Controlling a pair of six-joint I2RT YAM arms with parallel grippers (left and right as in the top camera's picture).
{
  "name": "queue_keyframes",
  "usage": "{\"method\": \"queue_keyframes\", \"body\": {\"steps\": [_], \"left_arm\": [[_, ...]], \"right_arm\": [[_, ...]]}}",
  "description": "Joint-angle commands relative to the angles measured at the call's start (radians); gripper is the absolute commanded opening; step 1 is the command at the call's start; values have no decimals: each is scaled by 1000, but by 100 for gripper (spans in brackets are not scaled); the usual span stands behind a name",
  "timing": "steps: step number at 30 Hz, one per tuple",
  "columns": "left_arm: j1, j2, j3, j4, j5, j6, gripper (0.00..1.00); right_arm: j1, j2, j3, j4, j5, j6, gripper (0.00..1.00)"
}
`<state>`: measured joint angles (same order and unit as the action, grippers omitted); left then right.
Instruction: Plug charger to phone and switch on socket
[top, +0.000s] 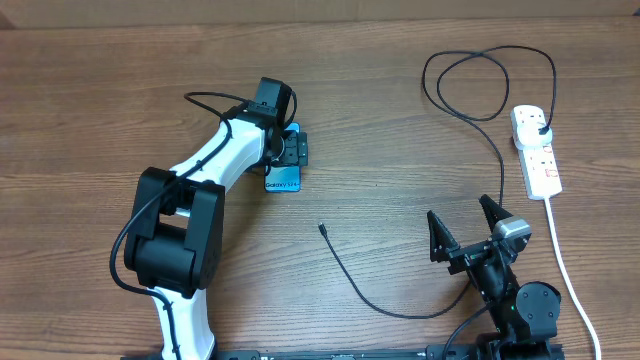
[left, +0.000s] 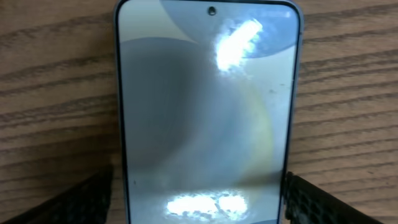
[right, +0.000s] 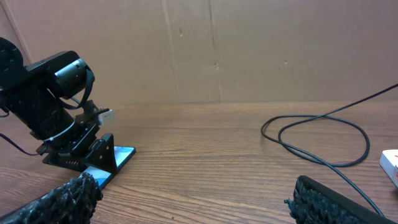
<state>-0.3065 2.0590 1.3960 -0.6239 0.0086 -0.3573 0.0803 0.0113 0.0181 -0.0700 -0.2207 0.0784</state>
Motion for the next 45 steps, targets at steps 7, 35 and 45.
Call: {"method": "queue_keyframes", "body": {"steps": [7, 35, 45], "left_arm": [[-35, -17, -36, -47, -8, -18, 88], [-94, -17, -36, -13, -139, -85, 71], [-98, -17, -36, -242, -35, -84, 75]], "right_arm": [[4, -8, -10, 5, 9, -1, 100], [4, -8, -10, 5, 9, -1, 100], [4, -8, -10, 5, 9, -1, 100]]}}
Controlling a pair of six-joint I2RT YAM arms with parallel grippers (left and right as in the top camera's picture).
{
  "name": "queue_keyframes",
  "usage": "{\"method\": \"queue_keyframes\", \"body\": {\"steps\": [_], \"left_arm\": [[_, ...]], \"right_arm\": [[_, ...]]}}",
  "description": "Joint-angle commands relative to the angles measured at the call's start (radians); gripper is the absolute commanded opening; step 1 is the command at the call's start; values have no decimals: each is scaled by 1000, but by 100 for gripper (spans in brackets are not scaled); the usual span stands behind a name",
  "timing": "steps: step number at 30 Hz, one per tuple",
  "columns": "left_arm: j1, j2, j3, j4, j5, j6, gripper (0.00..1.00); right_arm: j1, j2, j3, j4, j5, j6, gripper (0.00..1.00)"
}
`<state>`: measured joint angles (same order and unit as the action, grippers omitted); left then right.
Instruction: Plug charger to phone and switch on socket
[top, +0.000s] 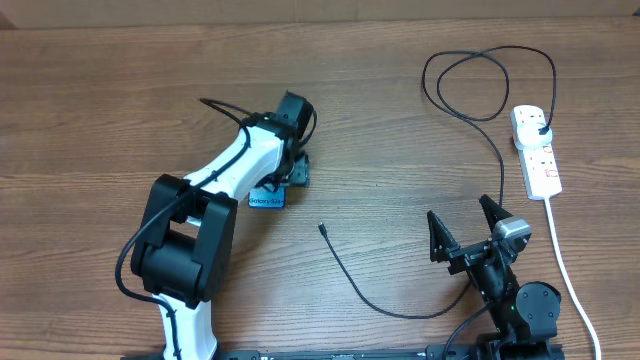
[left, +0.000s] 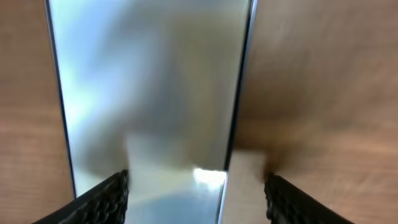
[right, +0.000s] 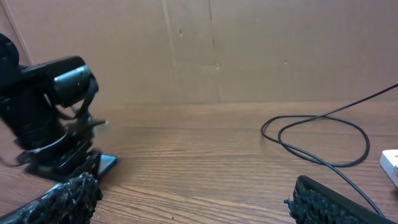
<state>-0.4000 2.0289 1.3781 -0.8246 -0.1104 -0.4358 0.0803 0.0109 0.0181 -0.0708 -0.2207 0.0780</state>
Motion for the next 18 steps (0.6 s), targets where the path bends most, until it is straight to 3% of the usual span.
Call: {"method": "queue_keyframes", "body": {"steps": [1, 10, 18], "left_arm": [[-5, 13, -18, -67, 105, -6, 77], [16, 13, 19, -116, 129, 76, 100], [93, 13, 198, -111, 57, 116, 100]], "right_arm": [[4, -8, -10, 6, 9, -1, 100], [4, -8, -10, 6, 9, -1, 100], [4, -8, -10, 6, 9, -1, 100]]}}
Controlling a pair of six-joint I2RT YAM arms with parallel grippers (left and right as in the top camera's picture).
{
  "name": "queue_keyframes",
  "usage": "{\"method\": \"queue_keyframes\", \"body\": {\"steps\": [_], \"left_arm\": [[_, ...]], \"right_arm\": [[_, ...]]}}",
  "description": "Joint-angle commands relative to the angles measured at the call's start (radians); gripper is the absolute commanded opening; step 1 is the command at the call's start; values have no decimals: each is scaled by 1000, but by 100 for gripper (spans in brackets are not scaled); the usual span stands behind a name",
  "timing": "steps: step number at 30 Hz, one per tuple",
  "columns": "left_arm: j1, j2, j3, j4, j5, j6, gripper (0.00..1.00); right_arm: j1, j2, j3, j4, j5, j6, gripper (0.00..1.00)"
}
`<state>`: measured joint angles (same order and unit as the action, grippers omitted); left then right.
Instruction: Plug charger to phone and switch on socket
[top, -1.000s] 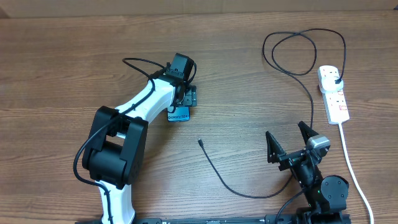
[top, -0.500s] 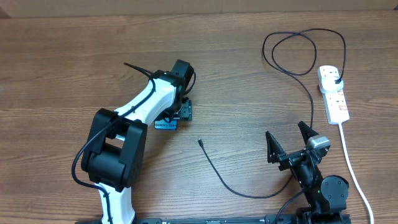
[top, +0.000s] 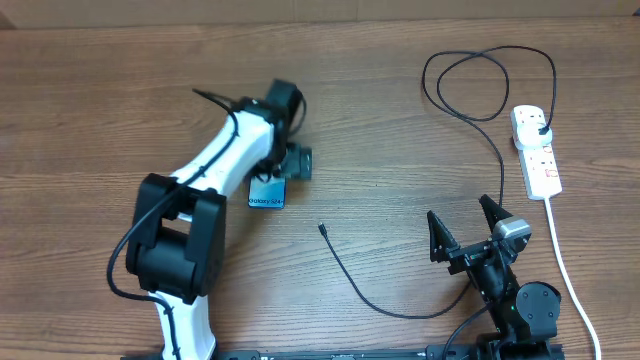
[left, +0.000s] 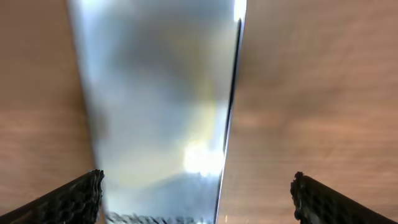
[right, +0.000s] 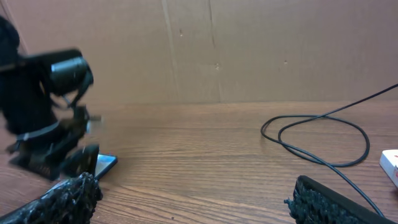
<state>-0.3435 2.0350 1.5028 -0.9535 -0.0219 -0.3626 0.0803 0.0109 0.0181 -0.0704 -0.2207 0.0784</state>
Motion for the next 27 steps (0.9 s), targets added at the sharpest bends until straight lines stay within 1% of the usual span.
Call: {"method": "queue_keyframes", "body": {"steps": [1, 5, 9, 14, 20, 27], "left_arm": [[45, 7, 77, 37, -35, 56, 100], [65, 16, 69, 107, -36, 71, 100], [58, 52, 68, 105, -36, 72, 100], [33, 134, 68, 89, -30, 108, 100], [29, 219, 68, -13, -32, 116, 100], [29, 233, 68, -116, -2, 116, 100]], "right_arm": [[4, -8, -10, 5, 9, -1, 100], [4, -8, -10, 5, 9, -1, 100], [4, -8, -10, 5, 9, -1, 100], [4, -8, -10, 5, 9, -1, 100], [4, -8, -10, 5, 9, -1, 100], [4, -8, -10, 5, 9, -1, 100]]}}
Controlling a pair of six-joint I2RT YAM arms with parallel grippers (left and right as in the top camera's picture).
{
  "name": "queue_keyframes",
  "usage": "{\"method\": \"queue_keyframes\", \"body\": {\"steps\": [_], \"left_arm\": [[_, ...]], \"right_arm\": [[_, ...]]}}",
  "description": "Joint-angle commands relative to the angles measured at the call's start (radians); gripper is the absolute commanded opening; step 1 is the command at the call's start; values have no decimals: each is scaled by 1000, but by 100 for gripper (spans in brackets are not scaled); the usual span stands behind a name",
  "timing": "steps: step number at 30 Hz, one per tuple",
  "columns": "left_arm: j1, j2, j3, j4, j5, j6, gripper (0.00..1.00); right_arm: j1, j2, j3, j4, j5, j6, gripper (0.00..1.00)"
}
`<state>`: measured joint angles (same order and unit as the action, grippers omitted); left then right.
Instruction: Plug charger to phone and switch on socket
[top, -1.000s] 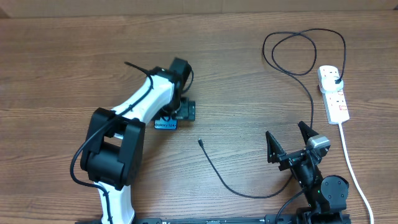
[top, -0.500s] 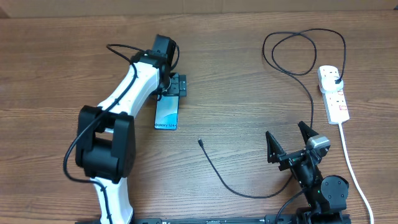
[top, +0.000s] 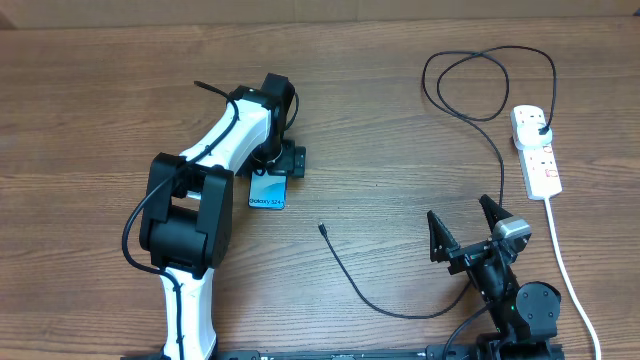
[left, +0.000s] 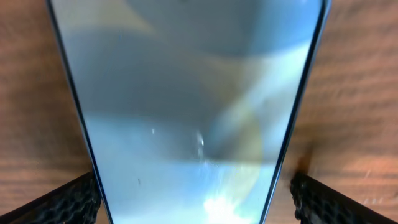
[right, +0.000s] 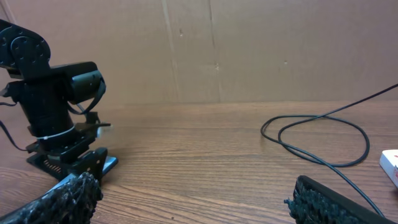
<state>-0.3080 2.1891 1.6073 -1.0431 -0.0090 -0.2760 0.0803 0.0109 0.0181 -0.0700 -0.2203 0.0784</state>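
Note:
A blue phone (top: 267, 192) lies flat on the wooden table (top: 100, 100), its screen (left: 186, 106) filling the left wrist view. My left gripper (top: 278, 160) stands open over its far part, fingers (left: 68, 202) straddling the phone's two long edges. The black charger cable (top: 370, 295) lies loose, its free tip (top: 321, 229) right of the phone. The other end is plugged into the white power strip (top: 536, 150) at the far right. My right gripper (top: 465, 232) rests open near the front edge, nothing between its fingers.
The cable makes a large loop (top: 488, 85) at the back right, also seen as the cable loop (right: 323, 134) in the right wrist view. The strip's white lead (top: 570, 275) runs down the right side. A cardboard wall (right: 217, 50) backs the table.
My left wrist has turned and shifted slightly left over the phone. The phone now sits centred between the open fingers, where before it lay off to the left. The right arm is unmoved.
First my left gripper was open over the phone, which lay a little farther back and right. Then the phone sat nearer the front and left, with the jaws narrower. After that the jaws were wide again, and now they straddle the phone squarely.

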Motion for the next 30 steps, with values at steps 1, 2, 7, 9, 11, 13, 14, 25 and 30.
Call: {"method": "queue_keyframes", "body": {"steps": [1, 2, 7, 9, 11, 13, 14, 25, 30], "left_arm": [[-6, 79, -36, -31, -5, 29, 100], [-6, 79, -36, -32, 5, 29, 100], [-6, 77, -33, -25, 10, 5, 100], [-6, 73, -31, -14, 9, -2, 100], [-5, 71, -27, -3, 7, -19, 100], [-4, 71, -18, 8, 7, -24, 100], [-4, 71, -13, 17, 7, -24, 100], [8, 2, 56, -15, -36, -77, 100], [11, -155, 56, -6, -68, -54, 100]], "right_arm": [[4, -8, -10, 5, 9, -1, 100], [4, -8, -10, 5, 9, -1, 100], [4, -8, -10, 5, 9, -1, 100], [4, -8, -10, 5, 9, -1, 100], [4, -8, -10, 5, 9, -1, 100], [4, -8, -10, 5, 9, -1, 100], [4, -8, -10, 5, 9, -1, 100], [4, -8, -10, 5, 9, -1, 100], [4, -8, -10, 5, 9, -1, 100]]}}
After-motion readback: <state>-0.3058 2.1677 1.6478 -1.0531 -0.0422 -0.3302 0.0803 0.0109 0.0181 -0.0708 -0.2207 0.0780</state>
